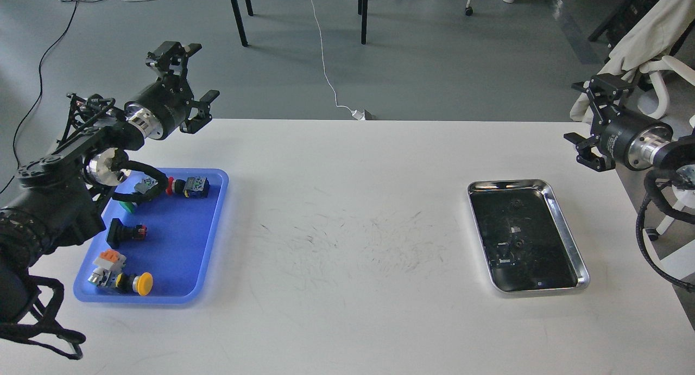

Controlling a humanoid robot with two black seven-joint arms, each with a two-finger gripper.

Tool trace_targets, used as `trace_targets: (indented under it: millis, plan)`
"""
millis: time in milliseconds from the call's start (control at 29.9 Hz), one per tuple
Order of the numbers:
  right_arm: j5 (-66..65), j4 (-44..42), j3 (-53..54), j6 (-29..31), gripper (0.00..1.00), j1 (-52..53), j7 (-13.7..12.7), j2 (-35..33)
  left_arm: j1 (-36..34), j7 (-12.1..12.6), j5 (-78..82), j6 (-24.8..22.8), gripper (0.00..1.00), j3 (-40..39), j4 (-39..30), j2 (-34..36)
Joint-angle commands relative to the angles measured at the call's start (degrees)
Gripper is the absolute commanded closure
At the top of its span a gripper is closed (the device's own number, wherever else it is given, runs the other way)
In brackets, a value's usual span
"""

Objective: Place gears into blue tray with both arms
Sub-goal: 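Move the right gripper over the metal tray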

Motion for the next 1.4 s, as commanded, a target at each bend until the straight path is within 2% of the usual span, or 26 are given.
trace_targets:
  millis: [0,134,468,635,803,936,1137,1371]
  plan:
    - [-4.0,2.3,-2.9,1.4,0.01,0.8,0.1,-2.0,-0.1,0.0,0.0,0.0,0.01,0.0,0.0,0.0]
    - [-7.4,3.8,-3.4,2.1,0.02,0.8,0.9,-3.6,-0.1,0.0,0.0,0.0,0.01,0.0,0.0,0.3]
    - [-24.6,4.5,-3.7,4.4,0.02,2.1,0.9,-4.5,0.0,0.0,0.0,0.0,0.01,-0.1,0.0,0.1]
    - [-35.6,5.6,-8.4,7.3,0.02,4.7,1.3,-4.8,0.0,0.0,0.0,0.0,0.01,-0.1,0.0,0.3]
    - [-42.3,5.1,-13.4,11.1,0.02,9.0,5.4,-5.2,0.0,0.0,0.0,0.0,0.01,-0.1,0.0,0.3]
    - [-47.0,5.1,-18.6,14.7,0.01,12.8,7.5,-6.0,0.0,0.0,0.0,0.0,0.01,-0.1,0.0,0.3]
    - [-59.2,3.1,-24.8,15.6,0.01,16.5,12.2,-5.3,0.0,0.0,-0.1,0.0,0.01,-0.1,0.0,0.3]
    - [-65.4,-6.1,-28.2,15.1,0.01,15.9,13.5,-0.2,-0.1,0.0,-0.2,0.0,0.01,-0.2,0.0,0.4]
